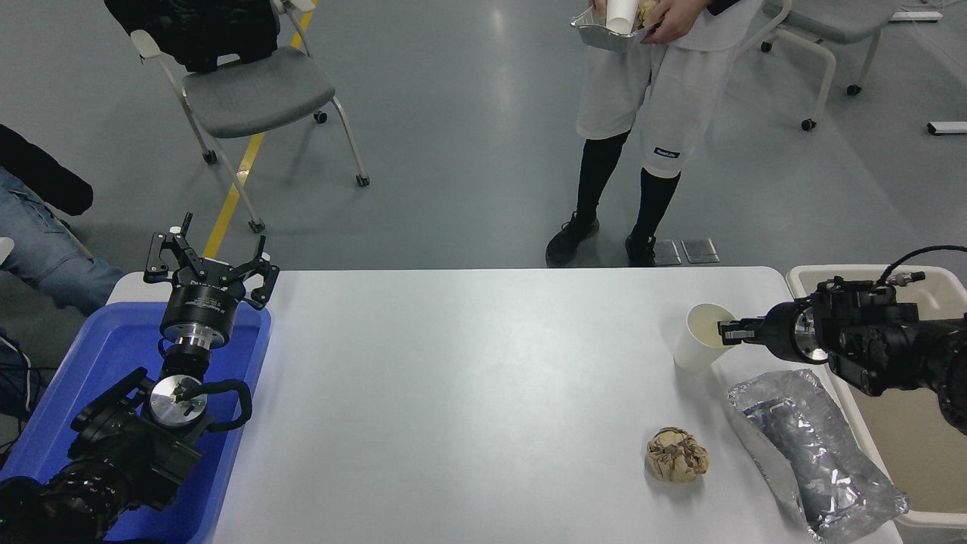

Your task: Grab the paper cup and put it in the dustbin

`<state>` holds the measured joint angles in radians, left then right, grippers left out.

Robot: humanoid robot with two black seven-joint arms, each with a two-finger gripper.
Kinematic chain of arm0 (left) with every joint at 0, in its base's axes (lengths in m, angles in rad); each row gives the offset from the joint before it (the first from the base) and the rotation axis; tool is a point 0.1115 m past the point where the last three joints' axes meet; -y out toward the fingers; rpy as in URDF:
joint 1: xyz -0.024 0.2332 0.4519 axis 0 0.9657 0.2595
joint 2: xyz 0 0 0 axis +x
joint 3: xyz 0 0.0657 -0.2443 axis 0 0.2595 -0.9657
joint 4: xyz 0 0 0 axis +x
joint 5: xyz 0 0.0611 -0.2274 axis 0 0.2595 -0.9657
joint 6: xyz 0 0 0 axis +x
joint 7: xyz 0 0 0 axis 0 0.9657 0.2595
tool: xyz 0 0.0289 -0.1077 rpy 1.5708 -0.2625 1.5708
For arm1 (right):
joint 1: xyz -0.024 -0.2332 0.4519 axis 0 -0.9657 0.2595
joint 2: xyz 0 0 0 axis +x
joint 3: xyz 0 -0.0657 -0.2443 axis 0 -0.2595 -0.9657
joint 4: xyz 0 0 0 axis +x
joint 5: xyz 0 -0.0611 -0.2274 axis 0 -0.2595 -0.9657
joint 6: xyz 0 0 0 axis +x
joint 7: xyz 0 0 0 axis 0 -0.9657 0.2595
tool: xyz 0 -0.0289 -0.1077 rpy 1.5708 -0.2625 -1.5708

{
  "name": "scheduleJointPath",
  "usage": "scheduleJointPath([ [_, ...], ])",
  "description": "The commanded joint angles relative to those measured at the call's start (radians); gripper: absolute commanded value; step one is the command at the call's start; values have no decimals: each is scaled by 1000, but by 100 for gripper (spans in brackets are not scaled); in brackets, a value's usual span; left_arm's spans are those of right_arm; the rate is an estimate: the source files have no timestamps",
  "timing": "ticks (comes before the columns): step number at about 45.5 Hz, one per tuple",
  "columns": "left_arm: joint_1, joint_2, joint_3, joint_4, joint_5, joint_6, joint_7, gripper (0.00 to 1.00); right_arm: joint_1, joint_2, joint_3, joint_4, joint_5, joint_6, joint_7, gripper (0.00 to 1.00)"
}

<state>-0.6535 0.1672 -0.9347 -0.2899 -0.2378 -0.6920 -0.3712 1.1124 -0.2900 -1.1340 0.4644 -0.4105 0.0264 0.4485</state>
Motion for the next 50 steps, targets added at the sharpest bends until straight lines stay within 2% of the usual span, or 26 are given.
scheduleJointPath([
  [1, 0, 0, 1, 0, 0, -1, 0, 99, 29, -9, -1, 6, -31, 38, -1, 0],
  [13, 0, 0, 1, 0, 0, -1, 0, 99, 202, -87, -36, 133, -97, 239, 7, 0],
  [24, 0, 0, 1, 0, 2, -1, 0, 99, 423, -100, -184, 293, -119, 303, 12, 0],
  [37, 0, 0, 1, 0, 2, 0, 0, 99, 641, -106, -184, 425, -117, 449, 12, 0],
  [50, 0, 0, 1, 0, 2, -1, 0, 99, 914, -202, -208, 683, -162, 509, 12, 0],
])
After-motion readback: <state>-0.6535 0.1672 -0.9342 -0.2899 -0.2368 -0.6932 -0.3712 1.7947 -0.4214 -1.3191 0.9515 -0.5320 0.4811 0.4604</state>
